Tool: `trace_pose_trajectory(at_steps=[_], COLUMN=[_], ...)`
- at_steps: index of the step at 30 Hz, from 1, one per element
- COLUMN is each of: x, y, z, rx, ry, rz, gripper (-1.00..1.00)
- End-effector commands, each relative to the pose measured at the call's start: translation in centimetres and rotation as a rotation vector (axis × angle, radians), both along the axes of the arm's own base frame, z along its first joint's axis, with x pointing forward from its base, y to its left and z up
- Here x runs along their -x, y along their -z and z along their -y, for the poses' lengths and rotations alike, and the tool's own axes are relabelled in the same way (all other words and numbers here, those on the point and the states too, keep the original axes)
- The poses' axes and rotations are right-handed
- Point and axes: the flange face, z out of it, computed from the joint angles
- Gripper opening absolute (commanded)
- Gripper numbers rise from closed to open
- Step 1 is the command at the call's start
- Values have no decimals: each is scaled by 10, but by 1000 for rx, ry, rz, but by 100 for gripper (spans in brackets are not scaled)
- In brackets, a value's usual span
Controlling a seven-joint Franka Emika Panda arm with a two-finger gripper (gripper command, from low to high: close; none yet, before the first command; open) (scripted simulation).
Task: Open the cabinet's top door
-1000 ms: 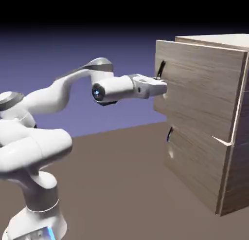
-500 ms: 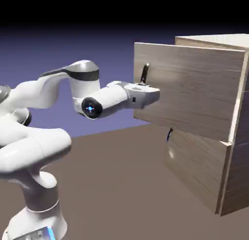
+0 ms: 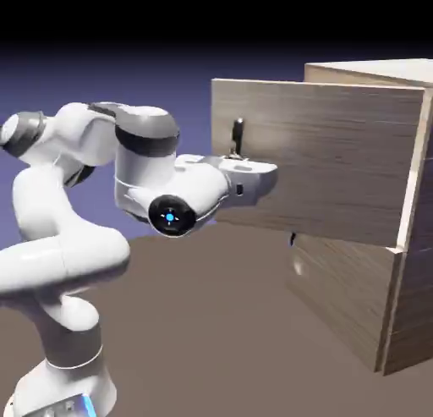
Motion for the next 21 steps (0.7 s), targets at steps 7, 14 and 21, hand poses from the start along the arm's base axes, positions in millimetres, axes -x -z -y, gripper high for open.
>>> trace_pose_trajectory(at_steps=[7,14,21], x=[11,15,12], y=[0,0,0], z=[51,101,150], rx=[0,0,0], ry=[-145,-286,-421], rz=[0,0,0], gripper=[-100,-100,-100])
